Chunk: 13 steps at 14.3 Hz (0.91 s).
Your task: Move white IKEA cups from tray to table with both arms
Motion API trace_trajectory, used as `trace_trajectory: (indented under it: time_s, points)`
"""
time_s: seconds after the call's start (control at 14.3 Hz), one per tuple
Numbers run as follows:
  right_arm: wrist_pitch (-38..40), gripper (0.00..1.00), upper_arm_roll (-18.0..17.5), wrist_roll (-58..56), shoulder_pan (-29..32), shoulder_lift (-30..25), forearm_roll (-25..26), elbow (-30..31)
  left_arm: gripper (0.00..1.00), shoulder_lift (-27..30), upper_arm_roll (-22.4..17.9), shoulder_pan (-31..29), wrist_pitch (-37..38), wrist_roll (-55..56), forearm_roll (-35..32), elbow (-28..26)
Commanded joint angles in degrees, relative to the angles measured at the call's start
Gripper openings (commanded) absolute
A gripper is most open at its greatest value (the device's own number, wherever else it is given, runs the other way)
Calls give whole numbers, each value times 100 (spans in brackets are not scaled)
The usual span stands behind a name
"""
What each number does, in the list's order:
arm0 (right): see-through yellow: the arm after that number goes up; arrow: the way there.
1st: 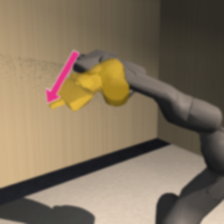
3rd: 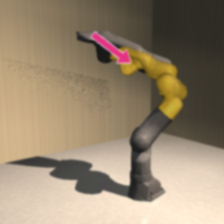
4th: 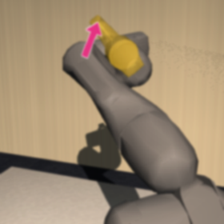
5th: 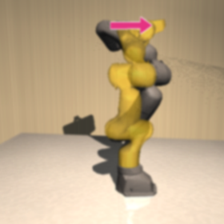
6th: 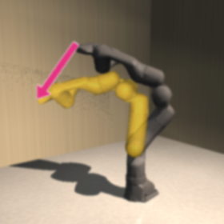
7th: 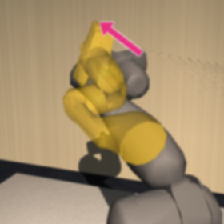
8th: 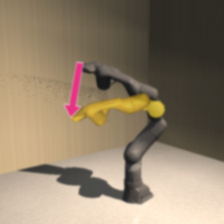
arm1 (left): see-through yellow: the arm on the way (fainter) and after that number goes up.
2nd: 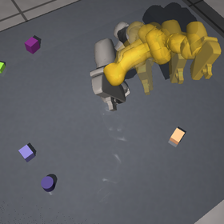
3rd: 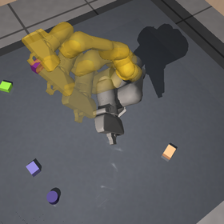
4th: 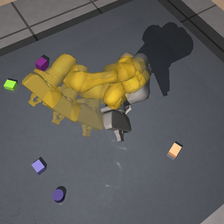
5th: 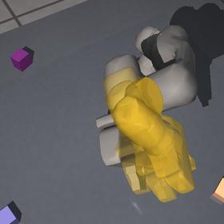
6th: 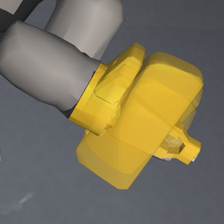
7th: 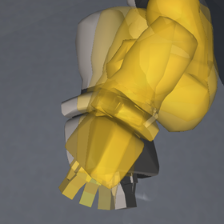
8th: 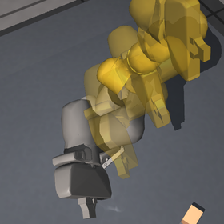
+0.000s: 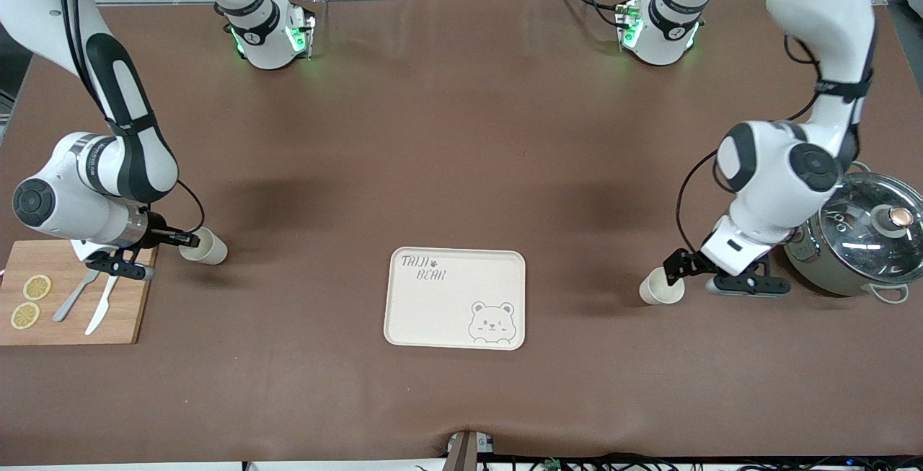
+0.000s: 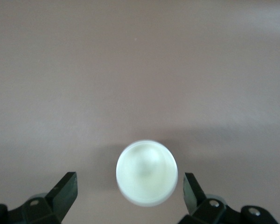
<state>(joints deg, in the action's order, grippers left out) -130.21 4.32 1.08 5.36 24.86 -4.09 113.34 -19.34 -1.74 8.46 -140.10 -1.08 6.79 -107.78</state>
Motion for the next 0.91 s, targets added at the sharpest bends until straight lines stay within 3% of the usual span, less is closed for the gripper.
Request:
trace_trajectory:
  time_s: [0.0,0.21,0.28,0.84]
  points:
    - [232,100,-107,24,114,-218,84,75,100,500,-46,-38,1786,-7,-46,720]
    - [1440,100,-107,24,53,-201,101,-476,100,764,-81,-46,3073,265,-205,1311]
    - [1976,100,-116,50,-26,-201,110,-766,100,896,-81,-73,3198,266,-213,1312]
    - [3852,100,-124,349,0,-139,31,-2489,100,1477,-72,-240,3682,292,-292,1233]
